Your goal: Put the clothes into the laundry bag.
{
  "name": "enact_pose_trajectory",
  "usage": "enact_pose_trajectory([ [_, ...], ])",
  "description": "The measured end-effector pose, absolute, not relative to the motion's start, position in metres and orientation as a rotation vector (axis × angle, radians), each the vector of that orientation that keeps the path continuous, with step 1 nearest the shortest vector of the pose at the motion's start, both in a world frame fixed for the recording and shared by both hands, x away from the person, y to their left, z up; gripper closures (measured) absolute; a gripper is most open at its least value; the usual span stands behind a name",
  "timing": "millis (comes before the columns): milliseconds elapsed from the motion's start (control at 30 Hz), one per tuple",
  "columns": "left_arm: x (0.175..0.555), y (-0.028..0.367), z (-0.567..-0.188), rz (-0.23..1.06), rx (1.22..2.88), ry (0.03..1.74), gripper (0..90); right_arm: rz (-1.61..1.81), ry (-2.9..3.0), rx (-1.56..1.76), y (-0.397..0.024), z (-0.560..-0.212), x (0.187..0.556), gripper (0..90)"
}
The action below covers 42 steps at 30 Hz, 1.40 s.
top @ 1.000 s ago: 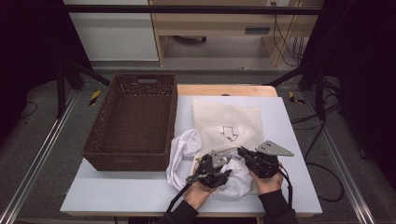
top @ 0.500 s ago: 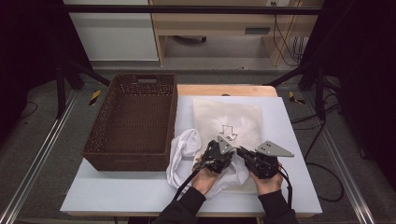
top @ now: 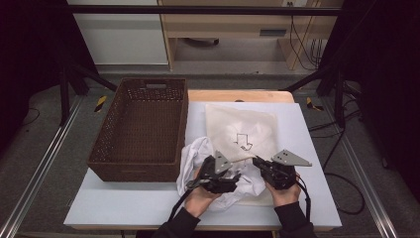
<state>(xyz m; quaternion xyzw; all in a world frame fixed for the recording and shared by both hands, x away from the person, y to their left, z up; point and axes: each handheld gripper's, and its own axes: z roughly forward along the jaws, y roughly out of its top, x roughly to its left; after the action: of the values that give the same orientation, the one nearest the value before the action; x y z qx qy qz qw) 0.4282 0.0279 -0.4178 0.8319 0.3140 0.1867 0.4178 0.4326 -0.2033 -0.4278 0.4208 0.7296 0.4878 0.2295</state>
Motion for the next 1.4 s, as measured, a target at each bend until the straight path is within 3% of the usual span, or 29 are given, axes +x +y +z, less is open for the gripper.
enact_pose_trajectory([
  [233,0.413,0.075,-0.428,0.516,2.082,0.901,33.2,1.341,2.008,1.157,-0.203,-0.428,0.433,88.0],
  [400,0.398,0.089,-0.448,0.459,2.082,0.928,33.6,1.341,2.011,1.163,-0.203,-0.428,0.433,87.9],
  [800,0.378,0.083,-0.474,0.324,2.214,0.897,35.7,1.341,2.017,1.159,-0.203,-0.428,0.433,87.9],
  [900,0.373,0.088,-0.473,0.323,2.228,0.902,42.5,1.342,2.018,1.161,-0.203,-0.428,0.433,87.9],
  [1167,0.367,0.104,-0.467,0.344,2.160,0.927,87.2,1.338,2.018,1.159,-0.203,-0.428,0.433,87.9],
  [1400,0.362,0.098,-0.432,0.375,1.995,0.793,88.7,1.341,2.014,1.159,-0.203,-0.428,0.433,87.9],
])
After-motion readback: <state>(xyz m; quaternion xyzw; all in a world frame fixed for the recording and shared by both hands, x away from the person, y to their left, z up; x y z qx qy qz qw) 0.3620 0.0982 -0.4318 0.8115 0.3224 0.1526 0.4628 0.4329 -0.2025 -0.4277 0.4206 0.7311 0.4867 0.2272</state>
